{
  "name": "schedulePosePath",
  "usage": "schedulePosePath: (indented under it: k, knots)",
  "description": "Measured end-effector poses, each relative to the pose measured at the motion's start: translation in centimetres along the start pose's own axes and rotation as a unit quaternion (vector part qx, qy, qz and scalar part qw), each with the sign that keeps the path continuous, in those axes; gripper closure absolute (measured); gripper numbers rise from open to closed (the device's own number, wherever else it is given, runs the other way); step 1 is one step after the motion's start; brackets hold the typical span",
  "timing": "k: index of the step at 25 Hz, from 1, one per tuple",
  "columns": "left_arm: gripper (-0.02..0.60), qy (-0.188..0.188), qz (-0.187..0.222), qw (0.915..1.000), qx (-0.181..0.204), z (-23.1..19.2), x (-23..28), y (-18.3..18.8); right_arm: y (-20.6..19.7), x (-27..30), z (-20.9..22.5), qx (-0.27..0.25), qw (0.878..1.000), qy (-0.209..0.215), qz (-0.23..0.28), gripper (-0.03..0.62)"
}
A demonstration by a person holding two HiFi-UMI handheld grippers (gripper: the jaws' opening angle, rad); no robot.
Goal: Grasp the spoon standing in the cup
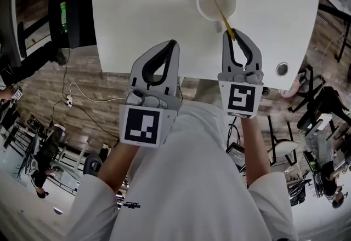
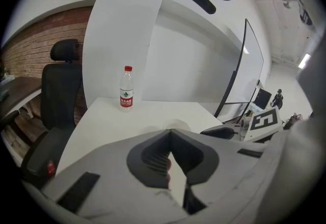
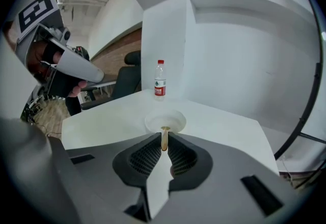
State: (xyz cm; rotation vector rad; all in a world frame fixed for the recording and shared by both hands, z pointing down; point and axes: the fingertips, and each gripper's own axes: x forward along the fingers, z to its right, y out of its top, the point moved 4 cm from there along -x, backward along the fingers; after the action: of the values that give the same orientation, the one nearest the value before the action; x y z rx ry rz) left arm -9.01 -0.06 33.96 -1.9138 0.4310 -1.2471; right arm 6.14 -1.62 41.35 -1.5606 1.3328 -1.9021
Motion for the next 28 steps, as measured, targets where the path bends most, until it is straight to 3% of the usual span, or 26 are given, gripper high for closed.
schedulePosePath:
  k: [7, 11, 28]
  knots:
    - [0.586, 0.001, 0.004, 1.0, 0.0, 0.1, -0.3, 0.4, 0.5, -0.5, 0.1, -0.004, 1.0, 0.008, -0.002, 0.556]
    - [0.586, 0.001, 0.005, 1.0, 0.003, 0.3, -0.5, 0.5, 0.7, -1.1, -0.1, -0.022, 0.999, 0.023, -0.028, 0.557]
    - [0.586, 0.002, 0.022, 0.9997, 0.009, 0.0, -2.1, 2.4, 3.7, -3.3, 0.2, -0.013, 1.0, 0.024, 0.002, 0.557]
